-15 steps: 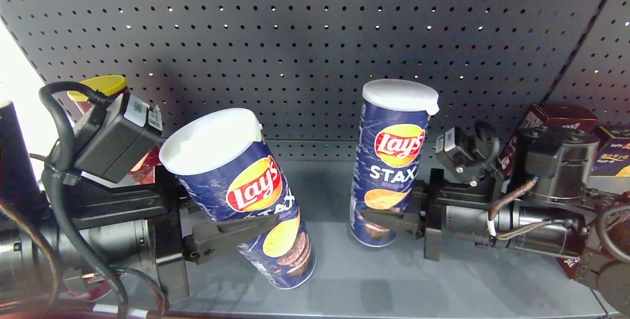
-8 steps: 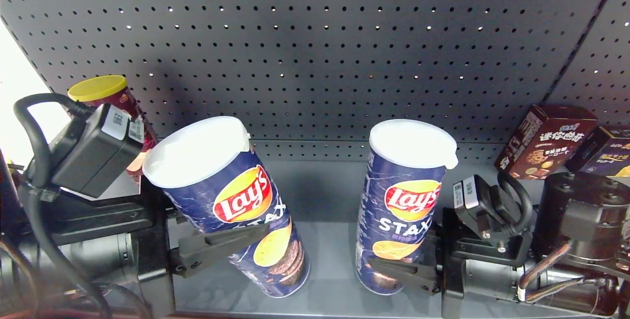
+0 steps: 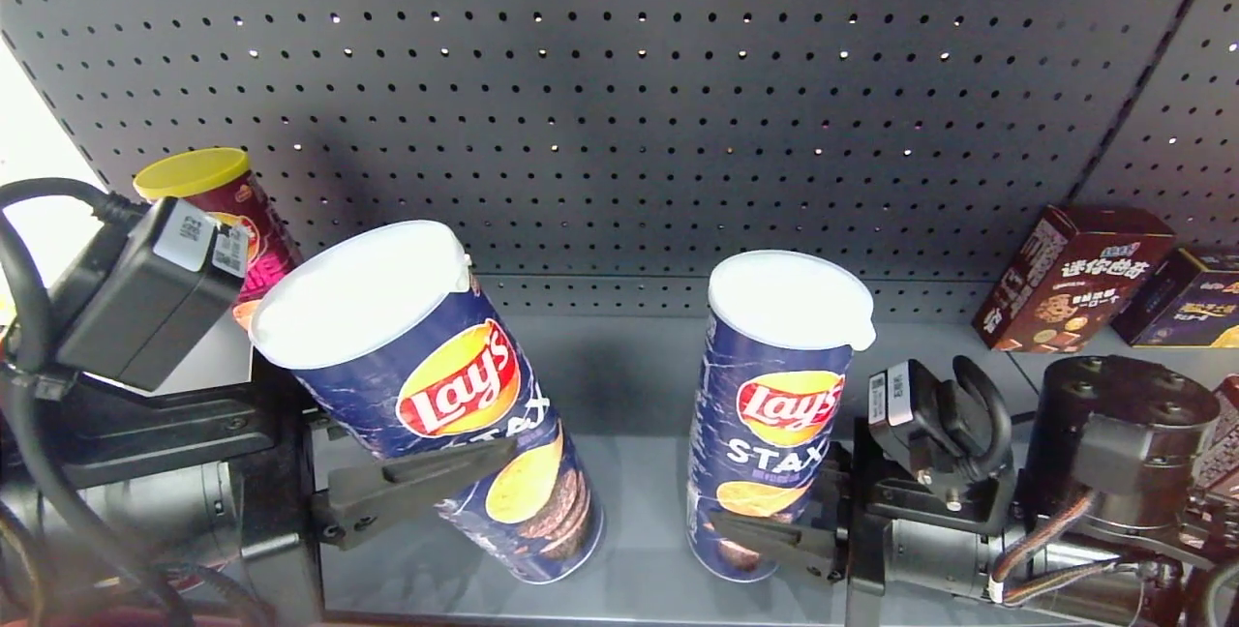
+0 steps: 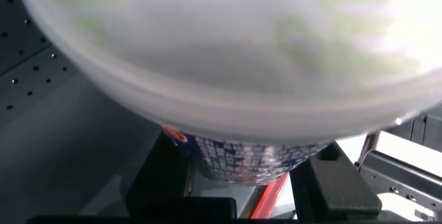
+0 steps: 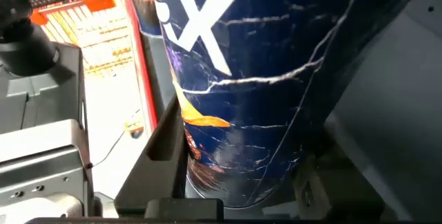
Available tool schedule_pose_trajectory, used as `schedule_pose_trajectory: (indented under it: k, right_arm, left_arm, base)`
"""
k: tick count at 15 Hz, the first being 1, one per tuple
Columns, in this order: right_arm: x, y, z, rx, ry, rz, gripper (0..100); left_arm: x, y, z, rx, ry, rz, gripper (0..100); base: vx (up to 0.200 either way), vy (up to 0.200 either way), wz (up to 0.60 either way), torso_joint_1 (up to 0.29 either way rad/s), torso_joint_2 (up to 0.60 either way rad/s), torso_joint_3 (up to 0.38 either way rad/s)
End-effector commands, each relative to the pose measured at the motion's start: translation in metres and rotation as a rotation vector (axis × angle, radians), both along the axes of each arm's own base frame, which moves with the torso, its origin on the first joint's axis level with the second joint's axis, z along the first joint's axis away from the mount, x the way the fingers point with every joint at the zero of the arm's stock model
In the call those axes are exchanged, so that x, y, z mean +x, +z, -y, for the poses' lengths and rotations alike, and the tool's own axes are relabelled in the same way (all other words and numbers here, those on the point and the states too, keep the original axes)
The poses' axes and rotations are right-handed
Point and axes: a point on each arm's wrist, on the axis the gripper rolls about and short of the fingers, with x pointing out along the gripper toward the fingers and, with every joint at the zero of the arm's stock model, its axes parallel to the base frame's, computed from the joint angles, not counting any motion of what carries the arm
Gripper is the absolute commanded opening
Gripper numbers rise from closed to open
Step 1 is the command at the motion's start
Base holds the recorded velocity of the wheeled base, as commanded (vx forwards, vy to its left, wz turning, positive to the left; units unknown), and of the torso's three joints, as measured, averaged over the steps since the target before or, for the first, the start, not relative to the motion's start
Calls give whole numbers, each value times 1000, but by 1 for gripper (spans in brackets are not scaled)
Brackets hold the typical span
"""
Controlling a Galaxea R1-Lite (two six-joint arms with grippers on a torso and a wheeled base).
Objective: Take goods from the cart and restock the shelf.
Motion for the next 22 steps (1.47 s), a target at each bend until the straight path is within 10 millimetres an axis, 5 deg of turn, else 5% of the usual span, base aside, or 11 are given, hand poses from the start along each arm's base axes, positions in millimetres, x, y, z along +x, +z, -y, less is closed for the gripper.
schedule_pose_trajectory:
  k: [1, 13, 14, 22]
  right_arm:
    - [4, -9, -4, -20, 0, -20, 0]
    - [5, -15, -14, -24, 26, -26, 0]
    - [5, -16, -14, -25, 26, -25, 100]
    - [-18, -5, 4, -2, 27, 9, 100]
  left_arm:
    - [0, 0, 0, 0, -1, 0, 0]
    - [0, 0, 0, 0, -1, -3, 0]
    - [0, 0, 0, -2, -1, 0, 0]
    - [-1, -2, -1, 3, -1, -8, 0]
  base:
    - [0, 0, 0, 0, 0, 0]
    - [0, 0, 0, 0, 0, 0]
    - [0, 0, 0, 0, 0, 0]
    - [0, 0, 0, 0, 0, 0]
